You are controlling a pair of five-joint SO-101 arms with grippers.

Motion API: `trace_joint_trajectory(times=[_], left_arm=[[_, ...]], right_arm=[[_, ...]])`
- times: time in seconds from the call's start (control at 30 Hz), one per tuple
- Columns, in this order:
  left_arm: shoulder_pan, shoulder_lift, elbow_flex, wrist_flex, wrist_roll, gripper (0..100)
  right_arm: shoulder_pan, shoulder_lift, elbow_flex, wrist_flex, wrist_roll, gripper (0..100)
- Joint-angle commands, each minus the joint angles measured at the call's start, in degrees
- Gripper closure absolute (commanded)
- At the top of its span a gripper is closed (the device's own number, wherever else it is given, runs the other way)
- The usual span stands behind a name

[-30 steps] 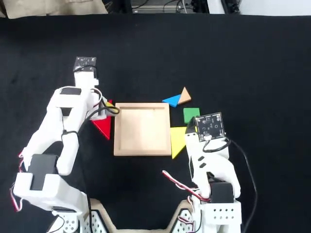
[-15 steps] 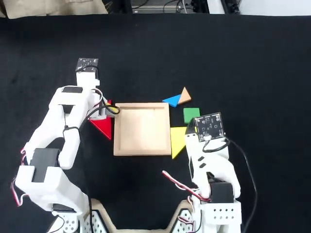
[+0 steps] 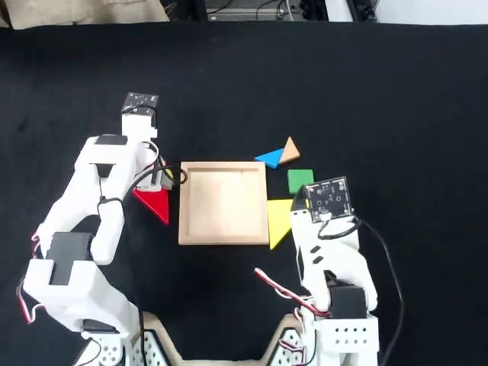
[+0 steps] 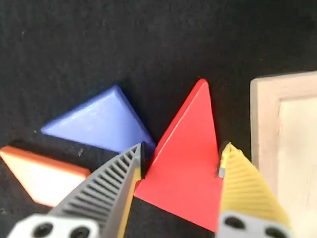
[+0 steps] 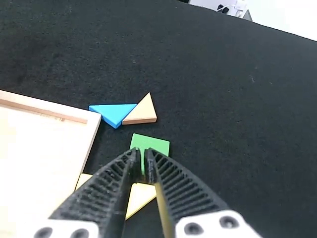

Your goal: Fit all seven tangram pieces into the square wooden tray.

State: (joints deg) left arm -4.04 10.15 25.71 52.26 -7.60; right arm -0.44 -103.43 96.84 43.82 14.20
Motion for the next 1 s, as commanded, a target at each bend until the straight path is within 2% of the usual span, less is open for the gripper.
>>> trace_joint_trajectory(times=[0.0,0.23,0.43,0.57,0.63,0.73,0.97], left_arm=[[-0.5,0.4,0.9,4.0,-0.1,74],[3.0,0.5,1.0,6.1,-2.9,75],[3.0,0.5,1.0,8.4,-3.0,75],[-1.4,-2.8,-2.4,16.0,1.2,74],[-3.7,-6.0,-2.6,17.1,1.7,74],[-4.9,-11.9,0.7,17.4,4.2,71],[-5.2,-25.2,12.6,16.3,16.5,67]], right_arm=[[-1.0,-3.5,-0.3,0.1,-0.1,96.6],[-1.0,-3.5,-0.3,0.1,-0.1,96.6],[-1.0,-3.5,-0.3,0.1,-0.1,96.6],[-1.0,-3.5,-0.3,0.1,-0.1,96.6],[-1.0,-3.5,-0.3,0.1,-0.1,96.6],[-1.0,-3.5,-0.3,0.1,-0.1,96.6],[-1.0,-3.5,-0.3,0.2,-0.1,96.6]])
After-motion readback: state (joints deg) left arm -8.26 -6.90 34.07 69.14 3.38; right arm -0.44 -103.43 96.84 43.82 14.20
